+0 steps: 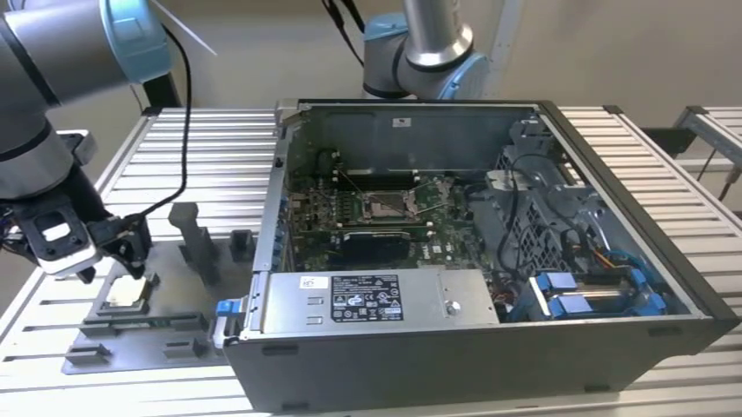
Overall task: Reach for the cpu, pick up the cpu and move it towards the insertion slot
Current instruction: 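Pick up the cpu and move it towards the insertion slot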
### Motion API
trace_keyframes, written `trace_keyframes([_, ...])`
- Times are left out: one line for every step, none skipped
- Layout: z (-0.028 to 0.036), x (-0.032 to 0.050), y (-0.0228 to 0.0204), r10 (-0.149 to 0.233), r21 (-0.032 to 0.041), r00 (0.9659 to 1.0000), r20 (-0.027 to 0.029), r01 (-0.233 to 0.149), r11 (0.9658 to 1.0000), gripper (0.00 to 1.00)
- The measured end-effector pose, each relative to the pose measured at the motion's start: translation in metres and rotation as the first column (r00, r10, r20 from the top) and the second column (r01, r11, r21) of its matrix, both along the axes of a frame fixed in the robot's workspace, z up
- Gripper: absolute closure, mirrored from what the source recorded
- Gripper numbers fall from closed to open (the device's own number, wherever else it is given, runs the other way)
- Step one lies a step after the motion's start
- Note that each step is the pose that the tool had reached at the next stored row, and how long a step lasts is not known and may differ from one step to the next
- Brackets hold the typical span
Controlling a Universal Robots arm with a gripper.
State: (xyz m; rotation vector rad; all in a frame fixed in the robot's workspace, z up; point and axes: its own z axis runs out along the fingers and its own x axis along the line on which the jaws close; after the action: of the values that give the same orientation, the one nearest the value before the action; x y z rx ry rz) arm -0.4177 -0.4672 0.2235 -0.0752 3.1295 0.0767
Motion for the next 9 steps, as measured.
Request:
trace_keyframes([-0.0012,-0.0001,-0.0002,0.0,0.0,1.0,0.0,0.0,1.0,0.0])
trace_keyframes([-0.0025,-0.0003,-0.0004,0.0,-0.0001,1.0,-0.0001,0.0,1.0,0.0])
trace_keyframes([-0.0037,-0.0004,-0.0006,0.0,-0.0002,1.0,-0.0002,0.0,1.0,0.0])
trace_keyframes([-0.005,-0.0005,-0.0006,0.0,-0.0001,1.0,-0.0001,0.0,1.0,0.0])
trace_keyframes([-0.0063,-0.0006,-0.0007,0.0,-0.0001,1.0,-0.0001,0.0,1.0,0.0])
trace_keyframes([-0.0078,-0.0007,-0.0008,0.0,-0.0002,1.0,-0.0002,0.0,1.0,0.0])
trace_keyframes([-0.0092,-0.0008,-0.0008,0.0,-0.0002,1.0,-0.0002,0.0,1.0,0.0])
trace_keyframes([-0.0106,-0.0009,-0.0007,0.0,-0.0001,1.0,-0.0001,0.0,1.0,0.0])
trace_keyframes([-0.012,-0.001,-0.0007,0.0,-0.0001,1.0,-0.0002,0.0,1.0,0.0])
